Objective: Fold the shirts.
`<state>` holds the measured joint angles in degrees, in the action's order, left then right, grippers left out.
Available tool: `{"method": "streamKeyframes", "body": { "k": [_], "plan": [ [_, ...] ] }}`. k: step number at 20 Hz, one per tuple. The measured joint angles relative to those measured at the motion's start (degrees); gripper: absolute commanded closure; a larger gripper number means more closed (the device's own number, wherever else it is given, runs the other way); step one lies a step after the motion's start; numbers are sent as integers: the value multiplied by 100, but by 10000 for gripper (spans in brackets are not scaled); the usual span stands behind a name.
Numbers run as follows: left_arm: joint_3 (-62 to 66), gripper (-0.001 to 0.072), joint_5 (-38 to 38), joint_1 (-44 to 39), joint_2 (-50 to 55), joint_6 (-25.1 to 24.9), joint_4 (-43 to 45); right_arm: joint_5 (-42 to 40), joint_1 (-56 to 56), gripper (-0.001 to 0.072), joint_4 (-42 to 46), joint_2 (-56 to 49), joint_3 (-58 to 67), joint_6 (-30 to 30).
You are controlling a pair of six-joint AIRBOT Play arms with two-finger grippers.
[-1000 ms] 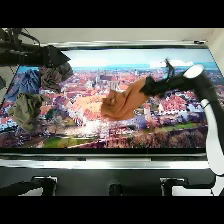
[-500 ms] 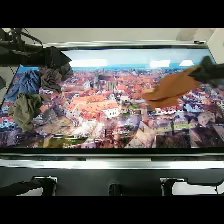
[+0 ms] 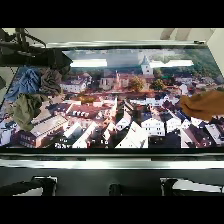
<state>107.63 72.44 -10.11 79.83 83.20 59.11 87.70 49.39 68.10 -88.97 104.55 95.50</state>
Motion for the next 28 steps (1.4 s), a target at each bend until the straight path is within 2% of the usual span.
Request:
{"method": "streamKeyframes", "body": {
  "k": [6, 14, 22, 23, 24, 25, 28],
  "plan": [
    [0, 678, 4, -107, 13, 66, -11, 472, 417, 672, 1587, 188, -1613, 413],
    [0, 678, 17, -188, 13, 81, -15, -267, 503, 671, 2074, 901, -4046, 597],
    [0, 678, 22, -190, 13, 81, -15, -796, 509, 669, 2658, 1200, -4728, 544],
    [0, 678, 22, -190, 13, 81, -15, -820, 509, 579, 2686, 1207, -4745, 544],
    [0, 678, 22, -190, 13, 81, -15, -822, 509, 280, 2710, 1213, -4756, 544],
    [0, 678, 22, -190, 13, 81, -15, -782, 509, 17, 2747, 1215, -4763, 546],
    [4, 678, 22, -175, -7, 81, -15, -527, 507, 19, 2892, 1266, -4570, 426]
  ]
}}
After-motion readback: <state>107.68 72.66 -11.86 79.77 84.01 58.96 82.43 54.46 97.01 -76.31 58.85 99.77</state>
